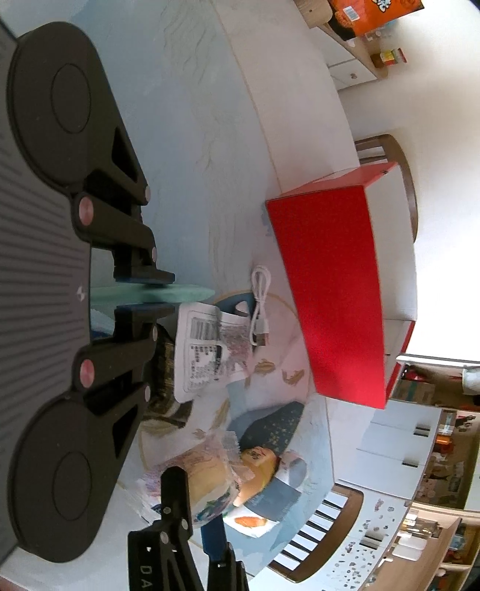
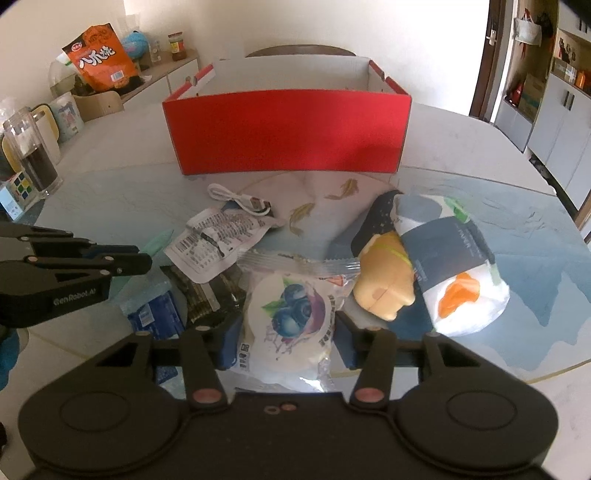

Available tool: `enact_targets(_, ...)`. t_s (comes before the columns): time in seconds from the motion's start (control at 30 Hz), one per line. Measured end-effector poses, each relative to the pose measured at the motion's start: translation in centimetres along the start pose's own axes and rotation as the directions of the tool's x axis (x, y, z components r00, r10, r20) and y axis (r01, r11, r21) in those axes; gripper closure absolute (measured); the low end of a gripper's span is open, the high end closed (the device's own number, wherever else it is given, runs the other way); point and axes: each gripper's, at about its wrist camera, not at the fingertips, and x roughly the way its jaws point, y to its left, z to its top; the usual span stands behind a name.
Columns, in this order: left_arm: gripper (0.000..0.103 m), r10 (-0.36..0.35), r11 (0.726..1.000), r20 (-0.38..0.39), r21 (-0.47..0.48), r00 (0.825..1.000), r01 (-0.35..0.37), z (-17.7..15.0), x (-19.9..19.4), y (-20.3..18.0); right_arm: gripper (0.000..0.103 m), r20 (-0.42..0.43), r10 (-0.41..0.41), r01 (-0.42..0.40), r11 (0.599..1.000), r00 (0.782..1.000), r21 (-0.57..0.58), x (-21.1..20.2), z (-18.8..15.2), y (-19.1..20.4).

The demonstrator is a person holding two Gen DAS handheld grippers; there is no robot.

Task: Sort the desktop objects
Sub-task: 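Grasp the teal-handled item with the left tool while the right tool grasps the blueberry bread bag, then carry the teal item and blueberry bread bag over into the red shoebox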

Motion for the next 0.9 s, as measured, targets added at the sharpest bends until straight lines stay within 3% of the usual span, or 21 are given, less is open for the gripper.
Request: enact_targets(0.9, 0.094, -0.017, 1.0, 0.063, -0.022, 0.998, 0.019, 5.2, -4.0, -1.2, 0.052, 0.085, 0.037, -0.037, 0.999, 0.996, 0.002, -4.2, 5.0, -1.3)
